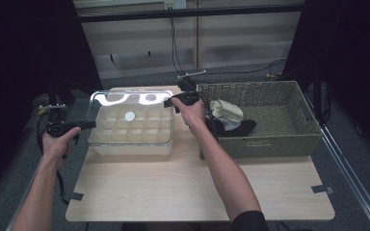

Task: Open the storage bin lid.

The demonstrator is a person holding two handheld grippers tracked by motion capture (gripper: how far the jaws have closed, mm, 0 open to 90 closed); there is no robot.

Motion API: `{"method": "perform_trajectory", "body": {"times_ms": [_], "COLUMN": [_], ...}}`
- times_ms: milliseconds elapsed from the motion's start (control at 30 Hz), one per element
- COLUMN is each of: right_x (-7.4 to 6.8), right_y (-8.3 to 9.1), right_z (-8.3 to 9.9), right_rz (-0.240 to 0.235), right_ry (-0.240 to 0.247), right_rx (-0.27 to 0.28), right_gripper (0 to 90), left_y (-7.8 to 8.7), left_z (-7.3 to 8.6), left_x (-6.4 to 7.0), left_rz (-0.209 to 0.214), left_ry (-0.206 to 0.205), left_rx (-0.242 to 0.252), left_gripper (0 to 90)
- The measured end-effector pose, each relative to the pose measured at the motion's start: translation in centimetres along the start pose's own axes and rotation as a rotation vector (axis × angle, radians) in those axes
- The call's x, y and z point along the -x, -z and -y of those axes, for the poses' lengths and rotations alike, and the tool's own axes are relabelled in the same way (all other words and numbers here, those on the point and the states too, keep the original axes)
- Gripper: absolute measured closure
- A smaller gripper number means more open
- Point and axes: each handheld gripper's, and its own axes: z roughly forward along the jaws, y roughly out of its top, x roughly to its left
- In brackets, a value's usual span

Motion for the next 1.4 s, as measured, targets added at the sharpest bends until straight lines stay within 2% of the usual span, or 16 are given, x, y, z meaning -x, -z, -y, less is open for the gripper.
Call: {"method": "perform_trajectory", "body": {"times_ms": [133, 233, 433, 533, 700, 733, 933, 1167, 1400], "right_x": [-0.1, -0.5, -0.8, -1.4, -1.8, -2.3, -2.9, -3.3, -3.8], "right_y": [0.6, 1.0, 1.7, 2.4, 3.2, 3.7, 4.4, 5.1, 5.8], "right_z": [0.0, 0.0, 0.0, 0.3, 0.2, 0.0, 0.1, 0.8, 1.3], "right_rz": [-0.019, -0.013, -0.036, -0.034, -0.062, -0.068, -0.061, -0.077, -0.082], "right_ry": [-0.002, 0.016, -0.002, 0.015, 0.006, 0.011, 0.029, 0.046, 0.060], "right_rx": [0.022, 0.029, 0.053, 0.083, 0.099, 0.118, 0.118, 0.126, 0.129], "right_gripper": [61.0, 61.4, 65.4, 67.0, 70.2, 71.3, 71.5, 71.5, 71.5], "left_y": [0.4, 0.5, 1.3, 1.8, 2.4, 2.7, 3.4, 4.2, 5.0], "left_z": [0.0, -0.2, -0.1, 0.1, 0.3, 0.3, 0.3, 0.5, 1.1], "left_x": [0.1, 0.2, 0.3, 0.8, 1.1, 1.3, 1.5, 1.9, 2.5], "left_rz": [-0.004, -0.007, -0.007, -0.016, -0.023, -0.026, -0.025, -0.023, -0.023], "left_ry": [-0.003, -0.001, -0.014, -0.028, -0.045, -0.045, -0.057, -0.076, -0.078], "left_rx": [0.014, 0.014, 0.032, 0.045, 0.043, 0.054, 0.067, 0.075, 0.092], "left_gripper": [58.2, 59.9, 63.3, 63.3, 65.4, 67.2, 69.5, 70.9, 71.5]}}
